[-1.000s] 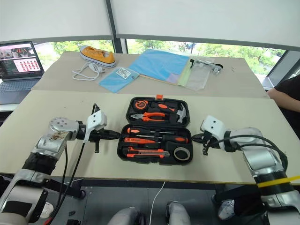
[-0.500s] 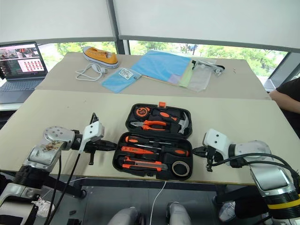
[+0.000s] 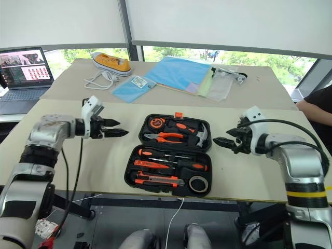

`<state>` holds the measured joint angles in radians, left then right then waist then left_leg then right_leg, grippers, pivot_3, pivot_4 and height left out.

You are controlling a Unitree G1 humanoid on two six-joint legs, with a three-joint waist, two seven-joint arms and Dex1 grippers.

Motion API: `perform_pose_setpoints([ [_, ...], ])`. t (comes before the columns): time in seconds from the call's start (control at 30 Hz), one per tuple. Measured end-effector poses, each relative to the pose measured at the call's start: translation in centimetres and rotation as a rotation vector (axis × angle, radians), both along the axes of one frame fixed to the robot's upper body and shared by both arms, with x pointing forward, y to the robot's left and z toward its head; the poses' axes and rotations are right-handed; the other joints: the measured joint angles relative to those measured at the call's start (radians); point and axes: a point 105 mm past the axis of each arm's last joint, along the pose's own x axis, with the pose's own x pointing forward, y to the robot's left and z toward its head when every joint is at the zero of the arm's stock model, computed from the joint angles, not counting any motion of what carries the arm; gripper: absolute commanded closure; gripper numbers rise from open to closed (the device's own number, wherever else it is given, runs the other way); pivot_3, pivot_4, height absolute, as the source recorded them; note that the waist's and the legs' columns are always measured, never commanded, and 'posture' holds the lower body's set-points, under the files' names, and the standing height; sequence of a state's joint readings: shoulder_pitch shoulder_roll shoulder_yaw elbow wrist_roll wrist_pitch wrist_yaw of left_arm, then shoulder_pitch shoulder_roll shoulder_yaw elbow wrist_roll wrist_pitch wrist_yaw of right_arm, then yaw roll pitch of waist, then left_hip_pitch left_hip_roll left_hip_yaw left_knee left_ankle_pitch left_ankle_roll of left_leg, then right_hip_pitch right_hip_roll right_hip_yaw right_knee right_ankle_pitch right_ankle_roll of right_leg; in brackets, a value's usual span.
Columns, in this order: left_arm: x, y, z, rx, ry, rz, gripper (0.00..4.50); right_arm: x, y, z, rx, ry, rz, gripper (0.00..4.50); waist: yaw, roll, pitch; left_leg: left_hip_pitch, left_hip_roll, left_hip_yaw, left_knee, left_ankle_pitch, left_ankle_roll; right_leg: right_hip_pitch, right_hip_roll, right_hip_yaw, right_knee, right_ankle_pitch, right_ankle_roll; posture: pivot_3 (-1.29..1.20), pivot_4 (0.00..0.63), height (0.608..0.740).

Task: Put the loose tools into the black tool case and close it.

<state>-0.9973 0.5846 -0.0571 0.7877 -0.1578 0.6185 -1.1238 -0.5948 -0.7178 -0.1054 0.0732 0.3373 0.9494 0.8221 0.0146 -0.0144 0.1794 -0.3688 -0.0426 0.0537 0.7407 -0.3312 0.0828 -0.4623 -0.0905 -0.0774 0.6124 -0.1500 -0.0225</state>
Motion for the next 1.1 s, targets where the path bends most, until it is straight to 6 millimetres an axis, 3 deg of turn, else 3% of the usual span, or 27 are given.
perform_pose_setpoints([
  [0.1, 0.9, -1.6, -1.0, -0.043, 0.095, 0.045, 0.06, 1.3, 0.6, -0.7, 0.052, 0.064, -0.054, 0.27, -0.005, 0.000, 0.000, -0.007, -0.002, 0.000, -0.002, 0.001, 0.002, -0.007, 0.000, -0.001, 0.002, 0.001, 0.001, 0.00, 0.150, 0.718],
  [0.27, 1.7, -3.6, -1.2, -0.051, 0.105, 0.043, 0.06, 2.8, 1.5, -1.1, 0.098, 0.112, -0.111, 0.27, -0.014, 0.000, 0.000, -0.011, -0.006, 0.001, -0.005, 0.001, 0.001, -0.012, -0.001, -0.008, 0.001, 0.001, 0.003, 0.00, 0.150, 0.718],
  [0.37, 1.8, -3.9, -1.4, -0.063, 0.106, 0.051, 0.69, 3.2, 1.5, -1.5, 0.100, 0.127, -0.131, 0.89, -0.015, 0.000, 0.000, -0.011, -0.008, 0.001, -0.007, 0.001, 0.001, -0.011, -0.001, -0.012, 0.000, 0.001, 0.003, 0.00, 0.150, 0.718],
  [0.63, 1.8, -4.5, -1.6, -0.085, 0.122, 0.045, 3.55, 3.2, 2.1, -1.7, 0.091, 0.126, -0.117, 3.72, -0.024, 0.000, 0.000, 0.002, -0.008, 0.000, -0.007, 0.001, -0.009, 0.002, -0.009, -0.012, -0.003, 0.001, 0.004, 0.00, 0.150, 0.718],
  [0.73, 1.9, -4.2, -1.3, -0.093, 0.117, 0.054, 4.49, 3.2, 2.1, -1.7, 0.090, 0.125, -0.118, 4.50, -0.024, 0.000, 0.000, 0.005, -0.008, 0.000, -0.007, 0.001, -0.014, 0.004, -0.013, -0.012, -0.001, 0.001, 0.004, 0.00, 0.150, 0.718],
  [1.1, 2.2, -3.9, -1.1, -0.079, 0.040, 0.049, 4.49, 3.7, 2.9, -1.2, 0.101, 0.094, -0.123, 4.50, -0.028, 0.000, -0.001, 0.005, -0.011, -0.001, -0.007, 0.003, -0.012, 0.003, -0.017, -0.011, 0.001, 0.002, 0.004, 0.00, 0.150, 0.718],
])
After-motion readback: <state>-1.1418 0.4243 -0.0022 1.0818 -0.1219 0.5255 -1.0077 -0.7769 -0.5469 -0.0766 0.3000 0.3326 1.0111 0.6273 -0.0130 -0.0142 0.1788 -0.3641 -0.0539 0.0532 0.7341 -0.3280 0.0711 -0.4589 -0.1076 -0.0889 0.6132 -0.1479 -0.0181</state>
